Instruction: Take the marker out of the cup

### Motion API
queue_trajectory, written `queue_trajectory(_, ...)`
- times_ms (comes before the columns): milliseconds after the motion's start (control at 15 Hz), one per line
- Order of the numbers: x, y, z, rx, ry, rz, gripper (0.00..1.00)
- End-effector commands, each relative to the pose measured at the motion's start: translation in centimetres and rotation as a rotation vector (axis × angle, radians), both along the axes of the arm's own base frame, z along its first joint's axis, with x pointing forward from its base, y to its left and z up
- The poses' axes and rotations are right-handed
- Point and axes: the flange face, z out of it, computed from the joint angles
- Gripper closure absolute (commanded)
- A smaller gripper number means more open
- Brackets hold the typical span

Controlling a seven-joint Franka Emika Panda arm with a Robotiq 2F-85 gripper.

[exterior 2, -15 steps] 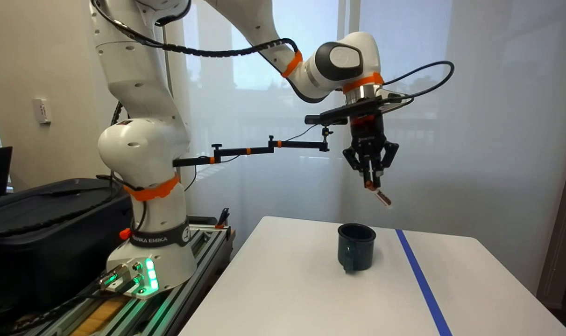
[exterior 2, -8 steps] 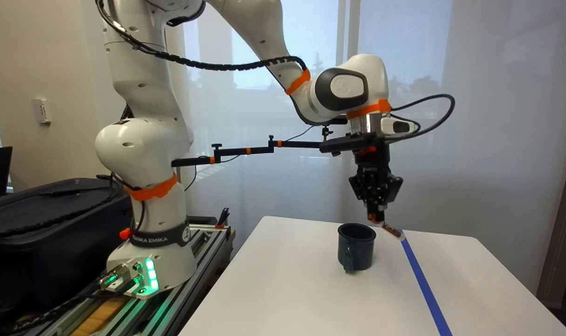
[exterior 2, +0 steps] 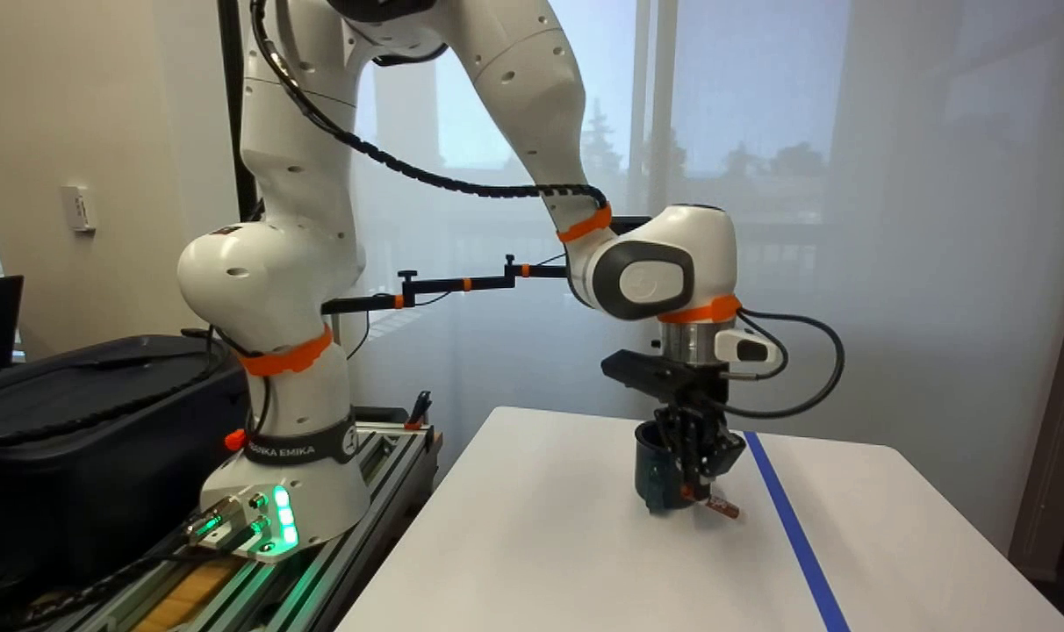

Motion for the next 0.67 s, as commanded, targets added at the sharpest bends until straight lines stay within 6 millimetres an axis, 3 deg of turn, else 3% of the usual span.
queue_trajectory(0,0.5,-0.9,-3.2,0.052,0.003,0.001,0.95)
queue_trajectory(200,0.1,-2.1,-4.8,0.042,0.044,-0.007,0.95)
queue_trajectory(267,-0.1,-2.5,-4.9,0.028,0.056,-0.01,0.79)
queue_trajectory(333,-0.2,-2.5,-4.8,0.028,0.059,-0.007,0.55)
queue_trajectory(467,-0.5,-2.2,-3.7,0.021,0.06,0.0,0.51)
queue_trajectory(600,-0.8,-1.3,-1.9,0.024,0.051,0.016,0.35)
